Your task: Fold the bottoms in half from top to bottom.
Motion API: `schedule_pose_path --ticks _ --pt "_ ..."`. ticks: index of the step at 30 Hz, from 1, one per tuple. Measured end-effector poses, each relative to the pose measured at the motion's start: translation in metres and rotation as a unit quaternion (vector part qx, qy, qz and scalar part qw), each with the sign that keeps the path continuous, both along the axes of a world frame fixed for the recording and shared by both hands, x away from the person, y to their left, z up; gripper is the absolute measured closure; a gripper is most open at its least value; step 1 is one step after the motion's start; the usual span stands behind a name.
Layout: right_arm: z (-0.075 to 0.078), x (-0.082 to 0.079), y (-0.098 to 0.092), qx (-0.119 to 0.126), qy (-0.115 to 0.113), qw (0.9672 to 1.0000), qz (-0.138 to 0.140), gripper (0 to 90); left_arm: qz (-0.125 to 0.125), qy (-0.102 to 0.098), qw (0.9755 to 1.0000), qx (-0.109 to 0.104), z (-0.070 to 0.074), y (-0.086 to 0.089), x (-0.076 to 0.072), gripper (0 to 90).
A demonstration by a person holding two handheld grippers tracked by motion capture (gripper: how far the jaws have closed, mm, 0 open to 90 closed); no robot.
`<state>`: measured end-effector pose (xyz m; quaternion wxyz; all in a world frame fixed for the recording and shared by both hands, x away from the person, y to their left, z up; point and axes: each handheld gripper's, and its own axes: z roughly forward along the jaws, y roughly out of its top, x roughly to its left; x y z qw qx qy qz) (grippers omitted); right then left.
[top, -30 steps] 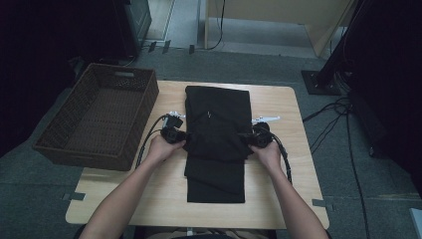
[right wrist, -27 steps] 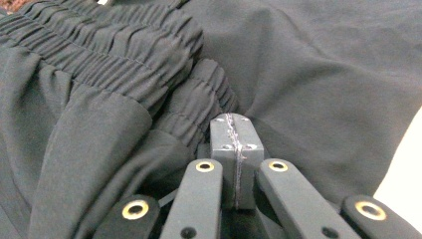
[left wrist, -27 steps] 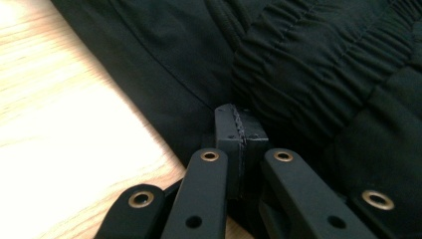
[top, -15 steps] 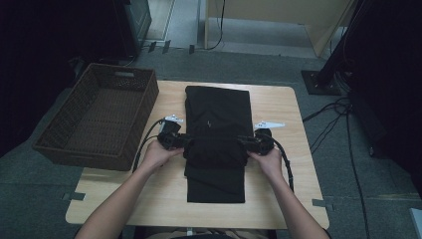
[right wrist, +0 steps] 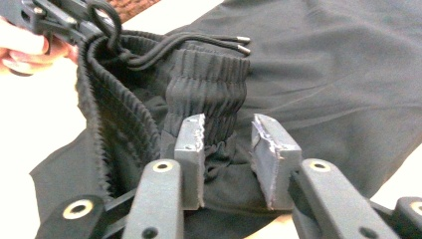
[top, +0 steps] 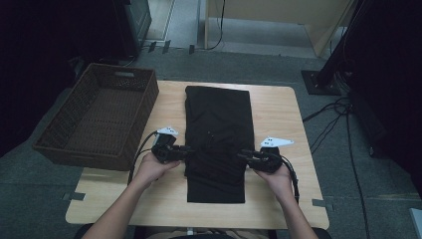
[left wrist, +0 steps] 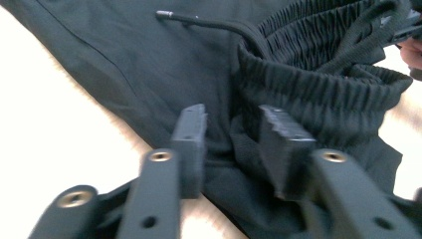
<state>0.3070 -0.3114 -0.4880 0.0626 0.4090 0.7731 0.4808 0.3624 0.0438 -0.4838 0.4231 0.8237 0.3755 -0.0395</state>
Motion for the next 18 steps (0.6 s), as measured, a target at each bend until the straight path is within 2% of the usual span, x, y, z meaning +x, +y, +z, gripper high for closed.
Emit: schedule_pose_path --ticks 4,5,7,8,10,12,13,18 --pt "-0.009 0.011 0.005 -0.008 0.018 0.9998 -0.007 81.9 -0.002 0.002 0.9997 0.026 -0.009 -0.018 0.009 85.6" --pt "-0.011 0.015 0.007 -0.018 0.019 0.9996 -0.014 83.2 -0.002 0.004 0.9995 0.031 -0.012 -0.022 0.011 87.8" --pt "-0.014 0.019 0.008 -0.027 0.019 0.9992 -0.02 83.7 -0.001 0.009 0.9994 0.032 -0.015 -0.025 0.013 89.1" --pt "-0.018 0.026 0.01 -0.033 0.021 0.9986 -0.034 83.7 -0.006 0.017 0.9993 0.033 -0.02 -0.028 0.013 89.1" --pt "-0.023 0.029 0.011 -0.027 0.034 0.9986 -0.031 83.7 -0.013 0.02 0.9991 0.035 -0.022 -0.029 0.012 89.0" --pt "-0.022 0.027 0.011 -0.002 0.049 0.9987 -0.017 83.4 -0.012 0.026 0.9995 0.014 -0.019 -0.026 0.008 85.9" --pt "-0.02 0.024 0.012 0.0 0.048 0.9988 -0.012 82.8 -0.015 0.026 0.9995 0.009 -0.017 -0.025 0.005 84.4" --pt "-0.009 -0.001 0.014 -0.022 0.025 0.9991 0.027 79.0 -0.046 0.015 0.9987 0.018 -0.006 -0.017 -0.019 80.3"
